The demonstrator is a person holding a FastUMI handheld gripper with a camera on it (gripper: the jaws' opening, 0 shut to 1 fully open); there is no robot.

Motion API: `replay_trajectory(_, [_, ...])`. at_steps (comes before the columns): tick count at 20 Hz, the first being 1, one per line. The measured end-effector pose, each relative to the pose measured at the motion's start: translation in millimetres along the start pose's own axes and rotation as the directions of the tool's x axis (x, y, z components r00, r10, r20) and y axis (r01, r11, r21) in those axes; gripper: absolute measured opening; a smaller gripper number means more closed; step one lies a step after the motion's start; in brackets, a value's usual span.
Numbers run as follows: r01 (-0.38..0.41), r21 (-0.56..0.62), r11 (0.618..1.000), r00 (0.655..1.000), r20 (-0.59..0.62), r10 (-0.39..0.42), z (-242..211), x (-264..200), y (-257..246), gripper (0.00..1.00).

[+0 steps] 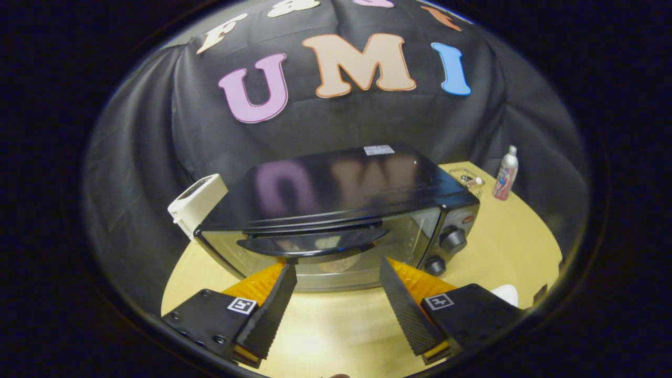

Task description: Open the toaster oven, put the food inside, and close the toaster oven door.

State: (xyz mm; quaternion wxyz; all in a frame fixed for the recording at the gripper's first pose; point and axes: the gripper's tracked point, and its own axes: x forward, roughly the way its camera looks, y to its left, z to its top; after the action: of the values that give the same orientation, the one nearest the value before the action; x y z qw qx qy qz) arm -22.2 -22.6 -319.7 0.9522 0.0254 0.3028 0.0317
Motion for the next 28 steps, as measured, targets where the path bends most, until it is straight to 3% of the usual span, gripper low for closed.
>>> replay_trajectory(5, [-0.036, -0.069, 0.997, 0.999, 0.020, 0.037, 4.5, -13.9, -0.7, 1.00])
replay_trajectory(8, [-0.066, -0.040, 0.997, 0.992, 0.101, 0.070, 28.2, -39.4, 5.3, 1.00])
replay_trajectory(11, [-0.055, 0.011, 0.998, 0.983, 0.176, 0.052, 65.7, -65.6, 4.5, 1.00])
replay_trajectory(18, [-0.009, 0.004, 1.000, 0.933, 0.360, 0.007, 172.0, -117.1, -8.4, 1.00])
replay_trajectory(28, [0.060, 0.057, 0.997, 0.897, 0.434, -0.079, 225.3, -130.2, -73.7, 1.00])
